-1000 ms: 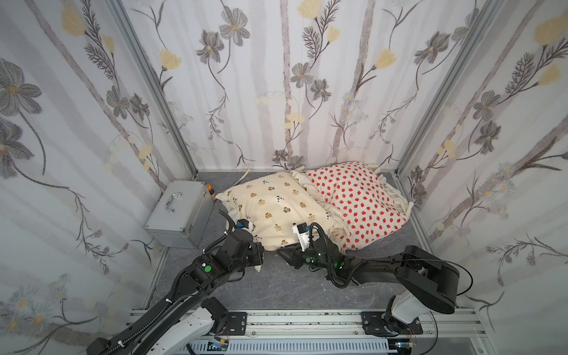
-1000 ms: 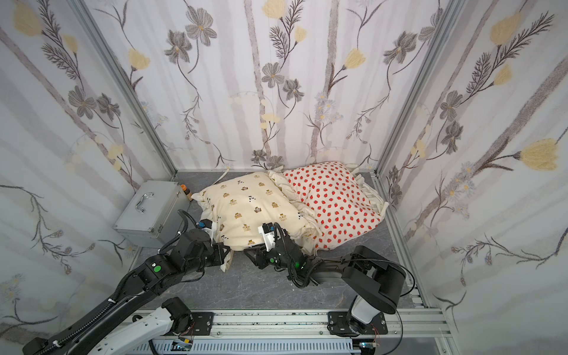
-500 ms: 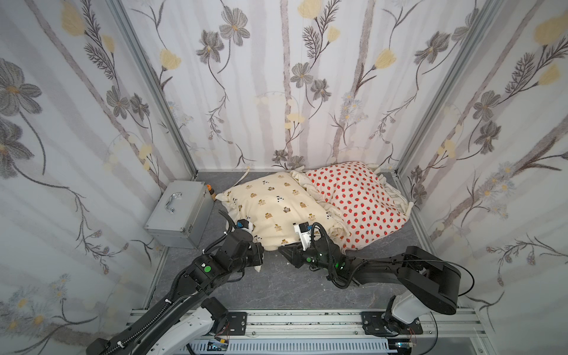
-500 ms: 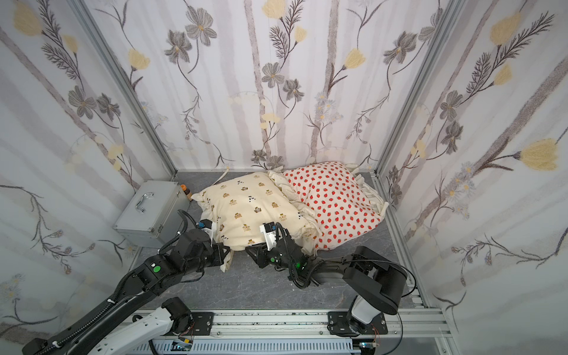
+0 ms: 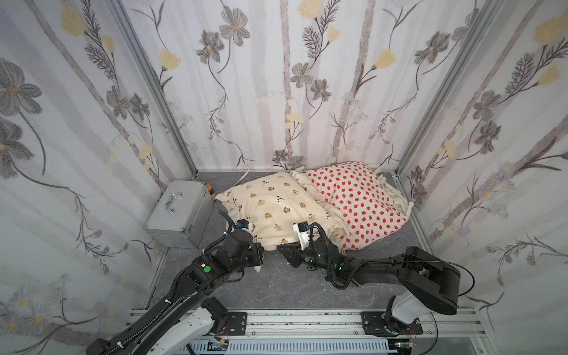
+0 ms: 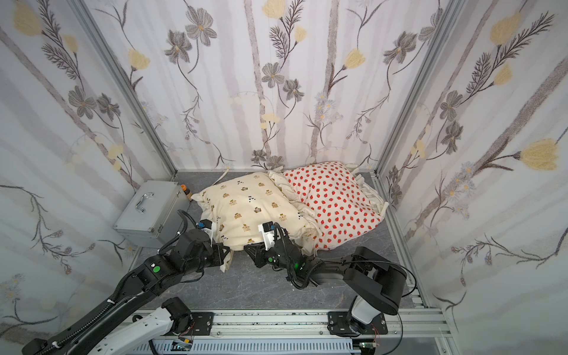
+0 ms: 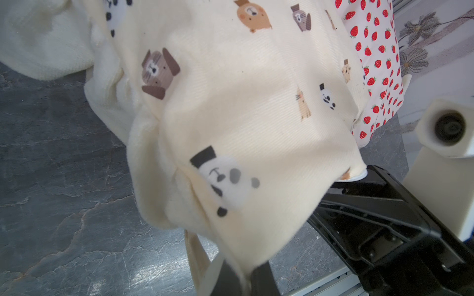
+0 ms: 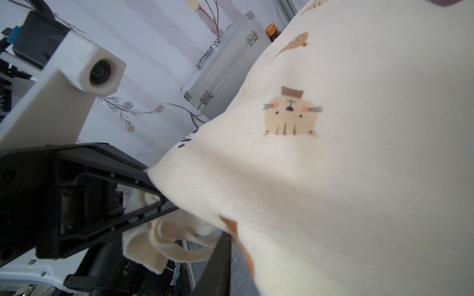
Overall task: Zip up pillowcases
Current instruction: Zip the zipper on the pillowcase.
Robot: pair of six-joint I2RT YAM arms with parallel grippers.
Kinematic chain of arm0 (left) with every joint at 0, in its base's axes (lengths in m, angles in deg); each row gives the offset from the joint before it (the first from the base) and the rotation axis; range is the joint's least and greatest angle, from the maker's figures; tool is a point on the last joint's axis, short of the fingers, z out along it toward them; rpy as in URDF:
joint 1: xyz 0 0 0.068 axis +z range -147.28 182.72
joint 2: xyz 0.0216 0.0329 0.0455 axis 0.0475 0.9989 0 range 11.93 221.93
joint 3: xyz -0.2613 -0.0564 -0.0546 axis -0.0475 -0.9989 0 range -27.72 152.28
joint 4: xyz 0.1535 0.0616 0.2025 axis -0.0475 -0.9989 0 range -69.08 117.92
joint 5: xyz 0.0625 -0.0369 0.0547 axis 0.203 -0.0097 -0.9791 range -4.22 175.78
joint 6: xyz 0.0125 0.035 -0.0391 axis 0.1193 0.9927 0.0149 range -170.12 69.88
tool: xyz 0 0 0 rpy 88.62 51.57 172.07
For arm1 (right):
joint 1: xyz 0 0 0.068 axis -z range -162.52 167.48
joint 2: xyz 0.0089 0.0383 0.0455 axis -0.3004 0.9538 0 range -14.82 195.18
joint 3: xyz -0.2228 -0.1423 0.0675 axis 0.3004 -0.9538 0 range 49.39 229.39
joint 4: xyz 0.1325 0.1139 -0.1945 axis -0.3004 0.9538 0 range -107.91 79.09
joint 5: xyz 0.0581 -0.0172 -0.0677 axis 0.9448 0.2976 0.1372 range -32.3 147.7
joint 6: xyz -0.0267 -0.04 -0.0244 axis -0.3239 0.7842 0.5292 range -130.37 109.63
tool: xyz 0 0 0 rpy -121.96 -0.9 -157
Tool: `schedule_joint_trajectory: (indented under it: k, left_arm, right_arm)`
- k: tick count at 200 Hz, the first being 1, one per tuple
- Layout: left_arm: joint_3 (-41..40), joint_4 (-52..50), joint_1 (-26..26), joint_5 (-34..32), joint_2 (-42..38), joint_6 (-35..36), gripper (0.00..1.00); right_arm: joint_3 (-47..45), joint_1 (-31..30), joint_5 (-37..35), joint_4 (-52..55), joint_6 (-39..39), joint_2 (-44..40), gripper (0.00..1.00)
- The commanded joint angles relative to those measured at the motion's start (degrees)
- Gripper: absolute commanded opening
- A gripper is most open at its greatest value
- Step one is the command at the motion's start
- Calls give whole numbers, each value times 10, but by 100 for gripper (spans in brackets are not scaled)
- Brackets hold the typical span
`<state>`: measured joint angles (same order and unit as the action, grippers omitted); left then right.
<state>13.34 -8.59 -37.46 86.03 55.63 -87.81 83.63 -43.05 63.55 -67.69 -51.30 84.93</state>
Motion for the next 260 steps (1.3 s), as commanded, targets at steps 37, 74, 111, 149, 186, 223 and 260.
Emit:
schedule_joint_trajectory:
  k: [37, 74, 111, 149, 186, 223, 260]
  left_arm:
    - [0, 4, 0, -4, -3, 2, 0]
    - [0, 3, 0, -10, -5, 1, 0]
    - [-1, 4, 0, -11, -6, 1, 0]
    - [-7, 1, 0, -29, -10, -3, 0]
    - [-11, -12, 0, -71, -16, -8, 0]
    - [-19, -9, 0, -91, -20, -12, 0]
    - [-22, -11, 0, -106, -25, -14, 0]
  right_arm:
    - [6, -5, -25, 11, -16, 1, 11]
    - [6, -10, -45, 31, -24, -3, 6]
    - [9, -10, -46, 39, -26, -6, 1]
    - [14, -10, -70, 82, -35, -17, 0]
    - [26, -10, -89, 150, -47, -34, 0]
    - [39, -11, -115, 228, -57, -53, 0]
    - [65, -16, -153, 309, -57, -72, 0]
